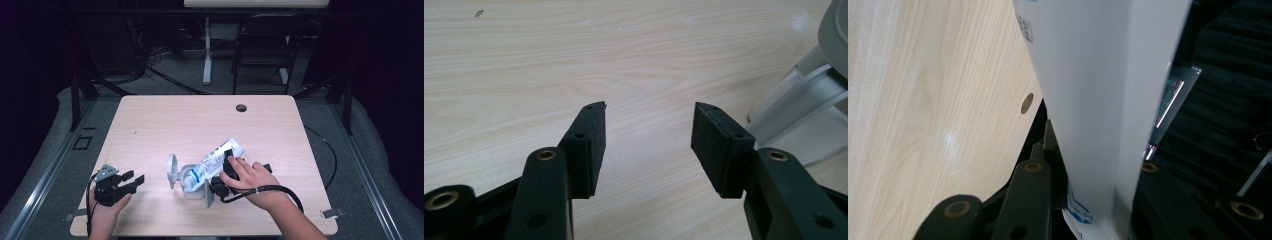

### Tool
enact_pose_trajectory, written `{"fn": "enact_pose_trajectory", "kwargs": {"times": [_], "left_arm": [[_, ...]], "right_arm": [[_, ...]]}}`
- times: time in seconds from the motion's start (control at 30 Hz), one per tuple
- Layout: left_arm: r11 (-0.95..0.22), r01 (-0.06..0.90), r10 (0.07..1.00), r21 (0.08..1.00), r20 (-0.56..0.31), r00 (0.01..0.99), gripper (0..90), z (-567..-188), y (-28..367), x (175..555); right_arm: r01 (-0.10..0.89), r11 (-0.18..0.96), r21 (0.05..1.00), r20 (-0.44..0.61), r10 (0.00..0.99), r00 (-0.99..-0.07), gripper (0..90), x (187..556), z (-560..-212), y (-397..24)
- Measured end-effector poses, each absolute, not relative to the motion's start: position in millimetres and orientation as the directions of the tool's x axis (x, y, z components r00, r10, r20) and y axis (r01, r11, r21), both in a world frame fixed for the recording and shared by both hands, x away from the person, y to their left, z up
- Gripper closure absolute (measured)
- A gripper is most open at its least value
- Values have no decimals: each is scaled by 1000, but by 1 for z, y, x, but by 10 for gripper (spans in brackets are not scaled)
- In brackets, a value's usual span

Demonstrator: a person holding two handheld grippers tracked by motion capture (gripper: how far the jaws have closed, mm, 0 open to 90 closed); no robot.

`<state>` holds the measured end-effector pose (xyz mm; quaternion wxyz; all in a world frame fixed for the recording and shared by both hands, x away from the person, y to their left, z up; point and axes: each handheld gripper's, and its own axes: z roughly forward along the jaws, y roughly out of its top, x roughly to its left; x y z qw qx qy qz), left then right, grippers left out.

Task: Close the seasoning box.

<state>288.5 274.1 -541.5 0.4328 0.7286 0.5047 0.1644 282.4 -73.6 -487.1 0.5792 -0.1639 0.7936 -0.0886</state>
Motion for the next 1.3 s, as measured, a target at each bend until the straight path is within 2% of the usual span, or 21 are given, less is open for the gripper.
{"fn": "enact_pose_trajectory", "kwargs": {"times": [1.3], "left_arm": [[-116, 595, 879, 796, -197, 435, 485, -541, 275, 288]], "right_arm": [[-130, 937, -326, -895, -350, -277, 823, 282, -484, -72]]}}
